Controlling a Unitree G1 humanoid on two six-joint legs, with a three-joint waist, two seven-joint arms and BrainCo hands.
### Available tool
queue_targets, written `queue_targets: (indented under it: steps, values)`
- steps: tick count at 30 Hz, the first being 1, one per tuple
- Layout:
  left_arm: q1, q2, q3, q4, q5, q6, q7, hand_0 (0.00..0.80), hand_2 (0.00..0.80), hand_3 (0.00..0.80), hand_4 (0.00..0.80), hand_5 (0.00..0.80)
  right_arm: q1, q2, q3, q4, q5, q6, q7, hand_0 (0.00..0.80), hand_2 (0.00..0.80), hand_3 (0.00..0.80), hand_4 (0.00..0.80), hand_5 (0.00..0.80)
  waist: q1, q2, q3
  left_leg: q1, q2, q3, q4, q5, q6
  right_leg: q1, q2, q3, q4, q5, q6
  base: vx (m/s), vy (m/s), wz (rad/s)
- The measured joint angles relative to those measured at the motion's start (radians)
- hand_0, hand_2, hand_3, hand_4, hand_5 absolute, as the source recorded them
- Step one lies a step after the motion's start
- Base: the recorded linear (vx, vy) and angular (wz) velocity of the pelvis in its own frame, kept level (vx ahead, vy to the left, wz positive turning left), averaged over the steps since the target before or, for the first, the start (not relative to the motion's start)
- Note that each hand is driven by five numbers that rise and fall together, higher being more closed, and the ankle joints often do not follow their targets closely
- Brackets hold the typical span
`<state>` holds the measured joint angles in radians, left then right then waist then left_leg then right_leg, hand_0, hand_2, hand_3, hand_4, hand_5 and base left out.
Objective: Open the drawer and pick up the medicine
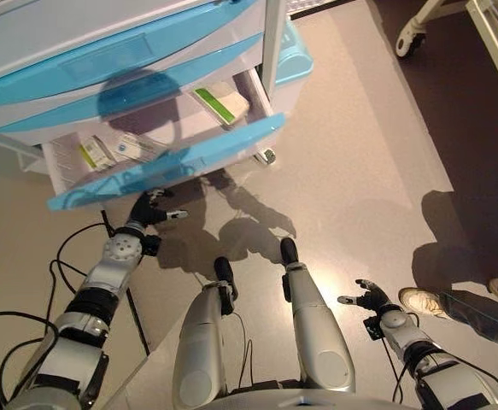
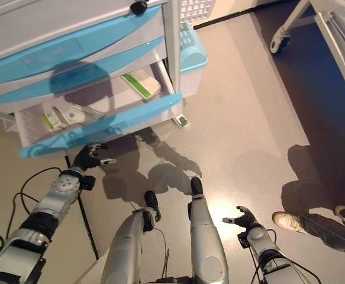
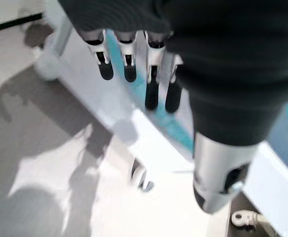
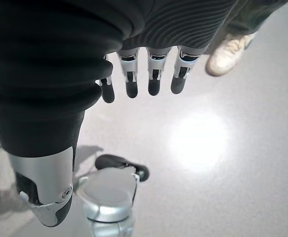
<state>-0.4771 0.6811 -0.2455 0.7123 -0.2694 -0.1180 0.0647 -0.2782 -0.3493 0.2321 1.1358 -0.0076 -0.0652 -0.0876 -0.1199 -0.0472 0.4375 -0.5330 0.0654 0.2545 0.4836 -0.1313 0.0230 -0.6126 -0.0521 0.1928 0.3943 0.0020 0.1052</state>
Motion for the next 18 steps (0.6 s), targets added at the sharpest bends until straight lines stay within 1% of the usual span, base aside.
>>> queue_targets:
  steps: [3,5,8,11,14,18]
  values:
    - [-0.014,0.030,0.016,0.004,-0.010,-0.001,0.015,0.000,0.000,0.000,0.000,0.000,-0.001,0.003,0.004,0.005,0.000,0.000,0.008,0.000,0.000,0.000,0.000,0.000,-0.003,-0.003,0.001,0.000,0.004,0.021,0.001,-0.008,0.004,0.005,0.006,0.018,-0.032,0.022,0.004,0.044,0.056,-0.29]
    - [-0.048,0.042,0.032,0.051,-0.027,-0.003,0.030,0.000,0.000,0.000,0.000,0.000,0.000,0.011,0.016,0.007,0.000,-0.001,0.014,0.000,0.000,0.000,0.000,0.000,-0.005,-0.004,0.001,0.001,0.008,0.024,-0.002,-0.010,0.005,0.022,0.009,0.023,-0.074,0.042,0.007,0.036,0.042,-0.14]
    - [-0.063,0.065,0.039,0.061,-0.028,-0.003,0.058,0.000,0.000,0.000,0.000,0.000,0.000,0.021,0.018,0.007,0.000,-0.002,0.014,0.000,0.000,0.000,0.000,0.000,-0.004,-0.007,0.000,0.002,0.011,0.031,-0.005,-0.011,0.007,0.028,0.009,0.027,-0.097,0.053,0.009,0.031,0.027,-0.09]
    - [-0.069,0.083,0.102,0.067,-0.029,-0.007,0.108,0.000,0.000,0.000,0.000,0.000,0.000,0.026,0.020,0.007,0.000,-0.010,0.014,0.000,0.000,0.000,0.000,0.000,-0.002,-0.008,-0.001,0.002,0.015,0.043,-0.013,-0.012,0.008,0.031,0.010,0.038,-0.120,0.066,0.013,0.023,-0.001,-0.10]
    - [-0.086,0.088,0.150,0.067,-0.029,-0.025,0.158,0.000,0.000,0.000,0.000,0.000,0.000,0.028,0.020,0.008,0.000,-0.010,0.012,0.000,0.000,0.000,0.000,0.000,-0.002,-0.012,-0.003,0.002,0.017,0.044,-0.016,-0.013,0.008,0.030,0.010,0.040,-0.122,0.066,0.013,0.011,-0.004,-0.02]
    - [-0.094,0.107,0.154,0.071,-0.029,-0.026,0.210,0.000,0.000,0.000,0.000,0.000,0.000,0.035,0.029,0.006,0.000,-0.016,0.005,0.000,0.000,0.000,0.000,0.000,-0.002,-0.031,-0.015,0.001,0.021,0.045,-0.020,-0.016,0.002,0.030,0.013,0.041,-0.133,0.071,0.011,0.005,-0.007,-0.01]
